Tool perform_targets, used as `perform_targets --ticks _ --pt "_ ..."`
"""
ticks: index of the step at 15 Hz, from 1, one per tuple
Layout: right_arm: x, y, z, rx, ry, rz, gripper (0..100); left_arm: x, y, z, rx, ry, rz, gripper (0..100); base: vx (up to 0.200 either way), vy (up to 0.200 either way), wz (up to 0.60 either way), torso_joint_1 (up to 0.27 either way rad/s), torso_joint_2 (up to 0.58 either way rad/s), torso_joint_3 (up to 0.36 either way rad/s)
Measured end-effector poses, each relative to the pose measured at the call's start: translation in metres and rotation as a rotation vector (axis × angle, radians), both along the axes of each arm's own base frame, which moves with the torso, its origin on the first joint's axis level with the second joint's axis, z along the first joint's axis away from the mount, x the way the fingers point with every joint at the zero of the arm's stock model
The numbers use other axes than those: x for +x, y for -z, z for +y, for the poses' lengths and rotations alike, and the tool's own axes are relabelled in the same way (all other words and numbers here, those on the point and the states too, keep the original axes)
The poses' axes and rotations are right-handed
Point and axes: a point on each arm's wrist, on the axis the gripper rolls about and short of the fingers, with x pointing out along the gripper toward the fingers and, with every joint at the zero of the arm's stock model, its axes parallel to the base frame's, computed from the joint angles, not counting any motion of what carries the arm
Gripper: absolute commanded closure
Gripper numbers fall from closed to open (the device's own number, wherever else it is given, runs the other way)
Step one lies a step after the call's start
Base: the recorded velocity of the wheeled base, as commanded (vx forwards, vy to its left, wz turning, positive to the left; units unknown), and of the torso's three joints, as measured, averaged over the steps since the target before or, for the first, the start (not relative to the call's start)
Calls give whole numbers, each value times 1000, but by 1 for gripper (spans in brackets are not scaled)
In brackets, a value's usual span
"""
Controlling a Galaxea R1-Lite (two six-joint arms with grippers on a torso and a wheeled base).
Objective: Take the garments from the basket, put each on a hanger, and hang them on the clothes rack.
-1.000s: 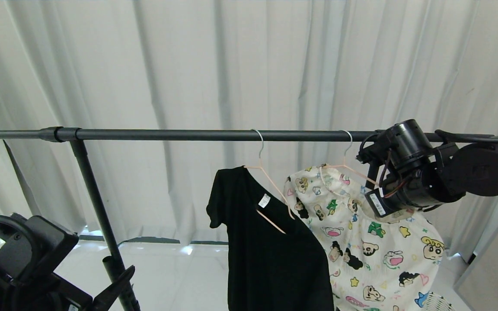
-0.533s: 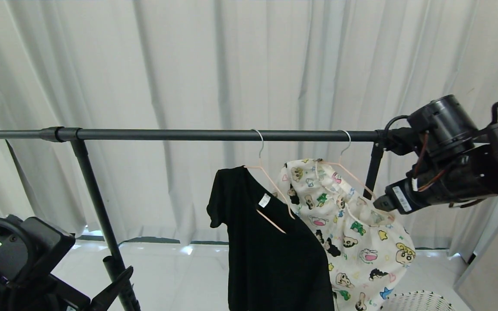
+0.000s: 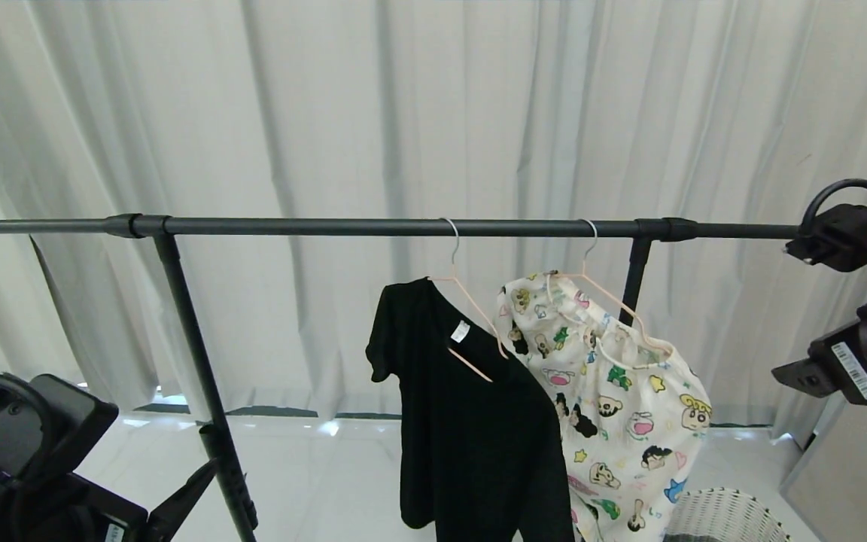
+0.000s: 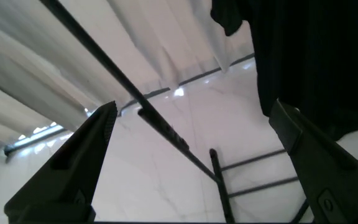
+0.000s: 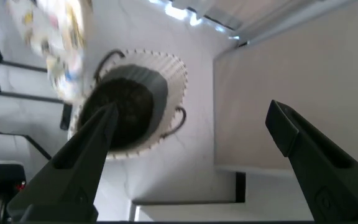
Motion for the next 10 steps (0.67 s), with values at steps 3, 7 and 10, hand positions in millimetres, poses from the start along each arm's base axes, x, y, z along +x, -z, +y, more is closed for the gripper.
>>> perform_targets --ticks 3,7,10 --pt "-20 5 -14 -25 30 -15 0 1 1 5 -9 -53 6 0 -200 0 0 1 -1 4" --pt "-45 7 -36 -15 79 -46 0 3 5 17 -23 -169 18 0 -200 0 0 2 4 2" --pt "-65 15 -53 -38 113 -50 0 -1 9 26 -21 -242 20 0 -200 0 0 2 2 2"
